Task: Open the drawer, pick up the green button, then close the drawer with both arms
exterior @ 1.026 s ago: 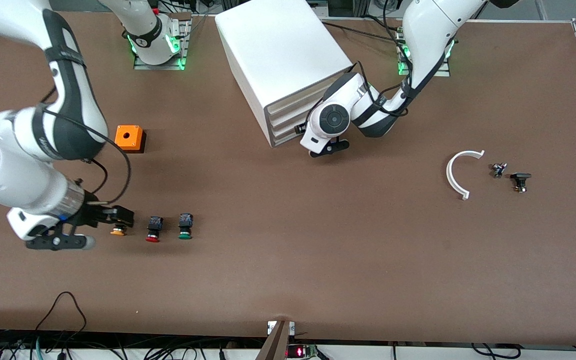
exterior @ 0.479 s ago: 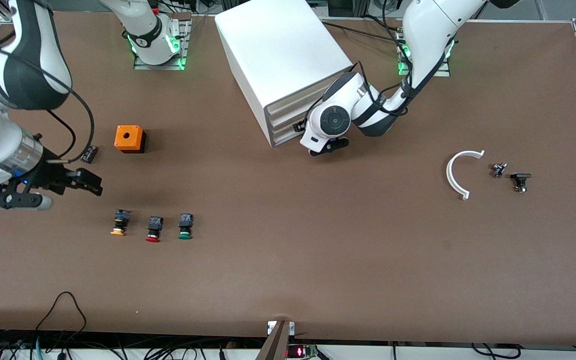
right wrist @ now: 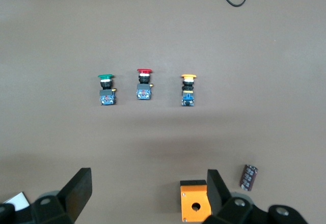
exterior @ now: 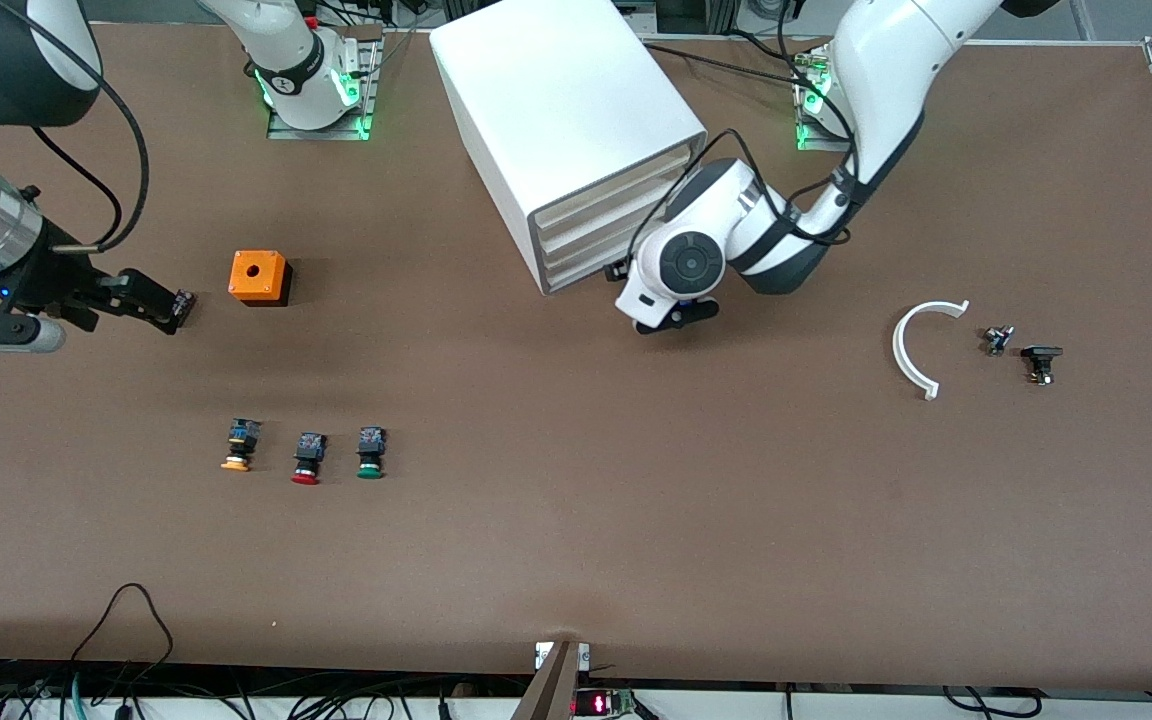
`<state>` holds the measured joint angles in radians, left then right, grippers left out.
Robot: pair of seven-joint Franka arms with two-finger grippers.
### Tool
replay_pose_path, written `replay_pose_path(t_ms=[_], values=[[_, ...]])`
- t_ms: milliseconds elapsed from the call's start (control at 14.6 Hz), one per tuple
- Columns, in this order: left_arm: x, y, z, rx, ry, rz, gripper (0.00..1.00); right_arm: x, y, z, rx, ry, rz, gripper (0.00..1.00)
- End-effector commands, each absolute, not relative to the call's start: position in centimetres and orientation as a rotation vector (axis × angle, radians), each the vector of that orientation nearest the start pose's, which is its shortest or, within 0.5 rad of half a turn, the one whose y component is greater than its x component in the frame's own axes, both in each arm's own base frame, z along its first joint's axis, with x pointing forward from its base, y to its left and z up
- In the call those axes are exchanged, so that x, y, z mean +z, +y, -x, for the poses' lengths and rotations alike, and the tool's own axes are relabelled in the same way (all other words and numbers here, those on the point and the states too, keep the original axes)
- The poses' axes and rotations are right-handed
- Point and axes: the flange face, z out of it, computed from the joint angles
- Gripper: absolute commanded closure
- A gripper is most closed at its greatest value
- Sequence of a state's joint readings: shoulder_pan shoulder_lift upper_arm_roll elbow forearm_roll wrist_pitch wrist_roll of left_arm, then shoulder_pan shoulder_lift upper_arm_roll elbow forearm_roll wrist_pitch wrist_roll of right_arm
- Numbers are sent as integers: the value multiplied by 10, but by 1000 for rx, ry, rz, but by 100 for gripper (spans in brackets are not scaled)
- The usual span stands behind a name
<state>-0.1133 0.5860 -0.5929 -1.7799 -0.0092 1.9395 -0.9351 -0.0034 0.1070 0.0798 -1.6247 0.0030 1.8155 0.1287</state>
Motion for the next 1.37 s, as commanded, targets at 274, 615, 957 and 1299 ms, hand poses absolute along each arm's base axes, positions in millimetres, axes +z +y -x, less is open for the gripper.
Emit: replay_pose_path(t_ms=[274, 615, 957, 1299], values=[[362, -300, -561, 446, -121, 3032, 0, 586, 53, -582, -89, 66, 3135, 0], [443, -235, -596, 238, 145, 3009, 0, 608, 66, -577, -120, 36, 3131, 0], [502, -158, -610, 173, 393, 3010, 0, 617, 60, -567, -80, 55, 3138, 0], [536, -85, -608, 153, 363, 3172, 0, 619, 58, -566, -90, 50, 3138, 0]])
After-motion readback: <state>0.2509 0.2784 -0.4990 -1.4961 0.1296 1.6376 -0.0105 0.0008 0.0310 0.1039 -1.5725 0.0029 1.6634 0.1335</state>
